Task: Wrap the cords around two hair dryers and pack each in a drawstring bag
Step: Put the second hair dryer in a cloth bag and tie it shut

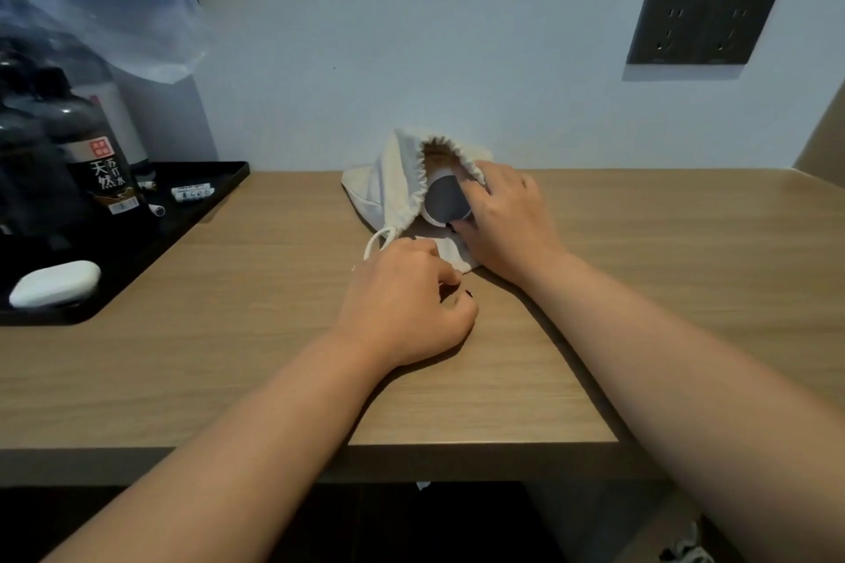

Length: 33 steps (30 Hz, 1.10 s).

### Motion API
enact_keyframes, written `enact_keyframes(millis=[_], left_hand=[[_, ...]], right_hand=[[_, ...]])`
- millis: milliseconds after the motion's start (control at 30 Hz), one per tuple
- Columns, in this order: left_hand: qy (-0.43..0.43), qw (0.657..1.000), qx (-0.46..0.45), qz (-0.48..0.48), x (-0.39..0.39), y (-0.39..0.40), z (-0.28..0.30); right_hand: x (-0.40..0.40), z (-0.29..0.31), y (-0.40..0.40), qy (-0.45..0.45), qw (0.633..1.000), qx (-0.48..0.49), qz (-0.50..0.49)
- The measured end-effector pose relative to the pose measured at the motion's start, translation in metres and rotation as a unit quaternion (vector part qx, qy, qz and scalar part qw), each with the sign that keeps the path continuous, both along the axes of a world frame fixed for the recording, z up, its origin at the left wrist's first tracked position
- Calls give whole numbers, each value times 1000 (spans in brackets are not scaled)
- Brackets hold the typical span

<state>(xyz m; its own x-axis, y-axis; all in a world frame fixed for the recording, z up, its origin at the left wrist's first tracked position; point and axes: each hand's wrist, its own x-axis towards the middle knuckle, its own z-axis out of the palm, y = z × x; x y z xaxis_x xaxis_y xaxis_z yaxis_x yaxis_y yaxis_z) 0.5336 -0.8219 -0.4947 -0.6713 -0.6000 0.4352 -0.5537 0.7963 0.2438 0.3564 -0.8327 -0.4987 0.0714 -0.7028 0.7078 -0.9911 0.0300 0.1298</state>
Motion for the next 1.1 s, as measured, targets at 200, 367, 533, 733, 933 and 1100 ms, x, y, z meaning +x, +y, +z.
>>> enact_keyframes(millis=[200, 367, 533, 733, 933, 1100], left_hand=[[132, 986, -98, 22, -2, -10, -6], [254, 941, -201, 101, -8, -23, -1], [155, 979, -82, 108, -19, -54, 3], [128, 985, -86, 81, -39, -81, -3], [168, 977, -54, 115, -43, -88, -3], [182, 975, 13, 130, -38, -86, 2]], right_hand=[[-7, 8, 21, -55, 986, -74, 138], [-8, 13, 40, -137, 975, -101, 145], [-4, 13, 43, -234, 963, -64, 119], [-14, 8, 28, -255, 952, -68, 156], [-15, 10, 24, -271, 940, -120, 167], [-11, 9, 29, -272, 952, -63, 128]])
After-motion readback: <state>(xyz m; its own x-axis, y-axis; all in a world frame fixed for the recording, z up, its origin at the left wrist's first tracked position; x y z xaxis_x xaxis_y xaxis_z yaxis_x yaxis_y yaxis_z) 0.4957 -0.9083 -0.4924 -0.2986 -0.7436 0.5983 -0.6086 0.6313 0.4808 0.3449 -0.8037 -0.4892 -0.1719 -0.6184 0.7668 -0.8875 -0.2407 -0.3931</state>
